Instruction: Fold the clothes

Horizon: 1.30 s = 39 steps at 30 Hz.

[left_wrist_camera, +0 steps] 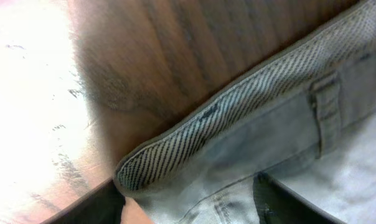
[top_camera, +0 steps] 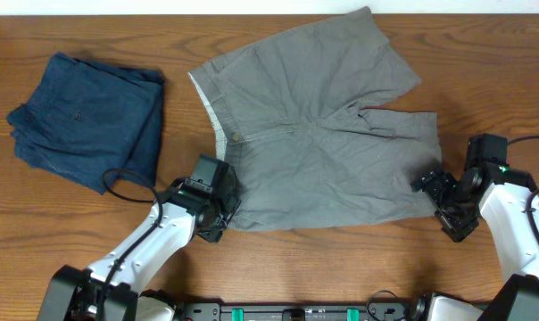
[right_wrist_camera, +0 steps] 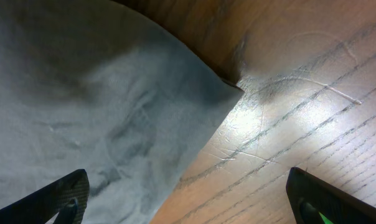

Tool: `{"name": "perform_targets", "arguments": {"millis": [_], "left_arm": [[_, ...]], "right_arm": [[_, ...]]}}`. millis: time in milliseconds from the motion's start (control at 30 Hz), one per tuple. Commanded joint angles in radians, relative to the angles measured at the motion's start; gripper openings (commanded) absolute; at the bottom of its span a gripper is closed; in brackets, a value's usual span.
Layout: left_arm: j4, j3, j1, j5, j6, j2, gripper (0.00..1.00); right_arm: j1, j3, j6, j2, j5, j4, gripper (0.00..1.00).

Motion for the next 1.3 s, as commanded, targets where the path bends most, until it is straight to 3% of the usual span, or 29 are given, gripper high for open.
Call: {"name": "perform_targets", "arguments": {"millis": [0, 33, 133, 533, 900, 967, 1033, 1167, 1233, 1267], "left_arm": [[0.009, -0.021, -0.006, -0.019, -0.01, 0.05, 0.34], [0.01, -0.021, -0.006, -0.019, 0.003, 0.05, 0.24], [0.009, -0.02, -0.006, -0.019, 0.05, 0.048, 0.11], [-0.105, -0.021, -0.006, -0.011, 0.138, 0.048, 0.11], [-0.162, -0.02, -0.006, -0.007, 0.146, 0.048, 0.11], [-0.175, -0.02, -0.006, -0.007, 0.15, 0.048, 0.11], [-0.188, -0.02, -0.006, -0.007, 0.164, 0.048, 0.11], [-0.187, -0.02, -0.006, -0.007, 0.187, 0.048, 0.11], [-0.187, -0.02, -0.006, -0.007, 0.188, 0.048, 0.11], [-0.187, -0.02, -0.006, -0.007, 0.193, 0.048, 0.11]], "right_arm": [[-0.007, -0.005, 0.015, 0.002, -0.004, -0.001, 0.99], [-0.007, -0.005, 0.015, 0.002, -0.003, 0.0, 0.99], [-0.007, -0.005, 0.015, 0.002, 0.019, 0.0, 0.99], [-0.006, -0.094, 0.002, 0.002, 0.039, 0.067, 0.99], [-0.006, -0.284, 0.035, 0.002, -0.026, 0.397, 0.98], [-0.006, -0.302, 0.035, 0.002, -0.023, 0.429, 0.91], [-0.006, -0.312, 0.035, 0.002, -0.023, 0.442, 0.77], [-0.006, -0.313, 0.034, 0.002, -0.023, 0.431, 0.33], [-0.006, -0.313, 0.033, 0.002, -0.023, 0.415, 0.05], [-0.007, -0.312, 0.033, 0.002, -0.023, 0.405, 0.01]]}}
